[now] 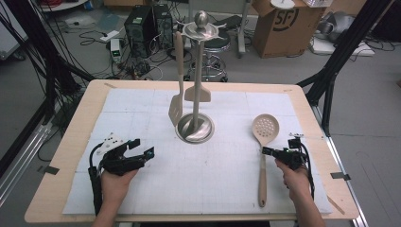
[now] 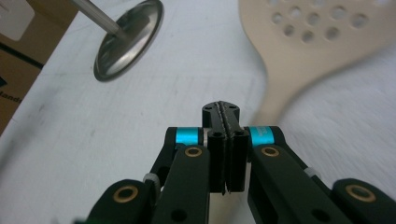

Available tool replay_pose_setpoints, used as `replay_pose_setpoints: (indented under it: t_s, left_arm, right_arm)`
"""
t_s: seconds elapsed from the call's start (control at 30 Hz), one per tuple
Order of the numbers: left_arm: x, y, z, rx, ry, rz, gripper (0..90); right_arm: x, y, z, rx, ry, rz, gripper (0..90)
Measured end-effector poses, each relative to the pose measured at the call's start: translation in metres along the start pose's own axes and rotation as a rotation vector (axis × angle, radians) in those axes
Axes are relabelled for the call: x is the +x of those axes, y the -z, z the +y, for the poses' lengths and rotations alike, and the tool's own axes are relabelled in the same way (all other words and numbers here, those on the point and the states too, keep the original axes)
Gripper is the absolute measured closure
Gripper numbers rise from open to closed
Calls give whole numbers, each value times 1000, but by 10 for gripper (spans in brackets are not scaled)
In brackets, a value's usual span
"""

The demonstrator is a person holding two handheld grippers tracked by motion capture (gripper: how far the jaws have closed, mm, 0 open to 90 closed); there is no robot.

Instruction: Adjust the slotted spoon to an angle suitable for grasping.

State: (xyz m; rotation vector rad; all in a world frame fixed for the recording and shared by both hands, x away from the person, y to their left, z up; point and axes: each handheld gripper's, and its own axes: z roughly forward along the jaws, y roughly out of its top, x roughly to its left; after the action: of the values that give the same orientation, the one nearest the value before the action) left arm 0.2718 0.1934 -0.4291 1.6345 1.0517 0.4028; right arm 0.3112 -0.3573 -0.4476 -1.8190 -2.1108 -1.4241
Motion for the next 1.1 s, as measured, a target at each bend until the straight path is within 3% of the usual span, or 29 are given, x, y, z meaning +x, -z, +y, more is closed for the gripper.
replay_pose_setpoints:
  t_s: [0.1, 0.3, 0.4, 0.47, 0.87, 1.1]
  left_arm:
    - [0, 0, 0, -1, -2, -1, 285]
    - [-1, 0, 0, 2, -5, -3, 285]
    - [-2, -1, 0, 0, -6, -2, 285]
    - [-2, -1, 1, 1, -6, -4, 285]
    - [-2, 0, 1, -5, -7, -5, 285]
    - [-2, 0, 2, -6, -8, -5, 285]
  right_arm:
    - [-3, 10, -9, 20, 18, -36, 900]
    - [-9, 15, -27, 80, 15, -54, 900]
    - [-6, 12, -35, 84, 7, -20, 900]
    - [2, 8, -39, 72, 9, -22, 900]
    - [52, -35, -40, 188, 116, 72, 900]
    - [69, -63, -34, 186, 116, 120, 900]
